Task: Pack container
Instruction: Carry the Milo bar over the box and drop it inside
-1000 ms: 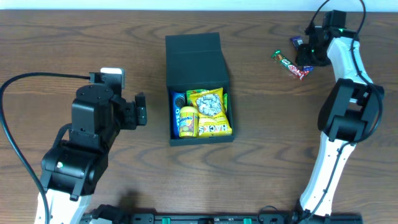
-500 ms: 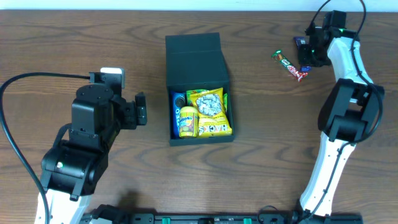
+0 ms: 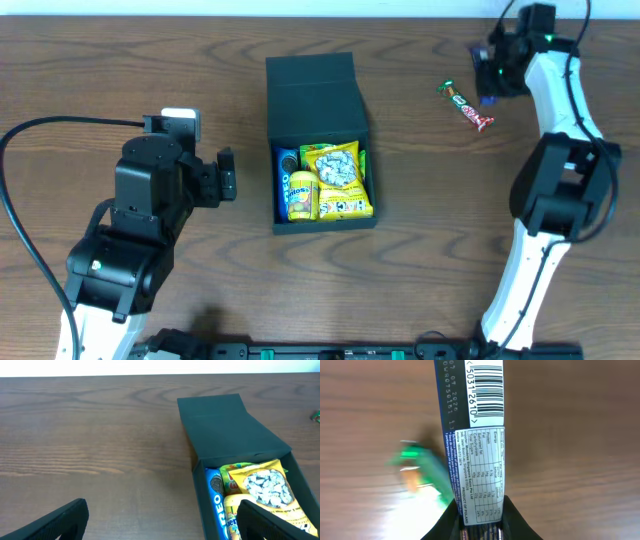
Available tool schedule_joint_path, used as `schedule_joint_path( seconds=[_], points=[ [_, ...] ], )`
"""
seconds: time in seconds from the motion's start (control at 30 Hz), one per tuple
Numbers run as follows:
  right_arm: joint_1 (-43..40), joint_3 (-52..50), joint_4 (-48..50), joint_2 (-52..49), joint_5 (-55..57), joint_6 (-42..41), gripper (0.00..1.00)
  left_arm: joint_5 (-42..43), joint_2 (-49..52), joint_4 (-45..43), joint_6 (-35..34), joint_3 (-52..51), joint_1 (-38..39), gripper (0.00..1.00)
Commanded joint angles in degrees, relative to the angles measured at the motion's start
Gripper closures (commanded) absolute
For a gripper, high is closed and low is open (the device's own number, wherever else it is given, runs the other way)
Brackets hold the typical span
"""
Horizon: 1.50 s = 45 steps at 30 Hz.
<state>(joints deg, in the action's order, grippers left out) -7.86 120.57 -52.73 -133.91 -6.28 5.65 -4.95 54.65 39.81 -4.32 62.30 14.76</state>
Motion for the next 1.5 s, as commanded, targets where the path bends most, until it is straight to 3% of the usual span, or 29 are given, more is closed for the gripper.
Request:
schedule_joint_path(
  seconds=[0.0, 0.3, 0.7, 1.17, 1.47],
  points=[
    [3.7, 0.6, -1.0, 8.5, -1.7, -0.6, 0.86, -1.0, 0.0, -0.3, -0.4, 0.9, -0.2, 0.04],
    [16.5, 0.6, -11.0, 14.3, -1.7, 4.3, 0.89, -1.0, 0.0, -0.2, -0.4, 0.9, -0.2, 0.05],
    [30.8, 0.6, -20.5, 14.3, -1.7, 26.9, 0.96, -1.0, 0.0, 0.0, 0.1, 0.9, -0.2, 0.05],
    [34.5, -1.4, -23.2, 13.7, -9.4, 47.2, 0.98, -1.0, 0.0, 0.0, 1.1, 0.9, -0.2, 0.04],
    [34.8, -5.4, -19.3, 11.4, -12.4, 49.4, 0.99, -1.0, 0.0, 0.0, 1.1, 0.9, -0.2, 0.04]
  ],
)
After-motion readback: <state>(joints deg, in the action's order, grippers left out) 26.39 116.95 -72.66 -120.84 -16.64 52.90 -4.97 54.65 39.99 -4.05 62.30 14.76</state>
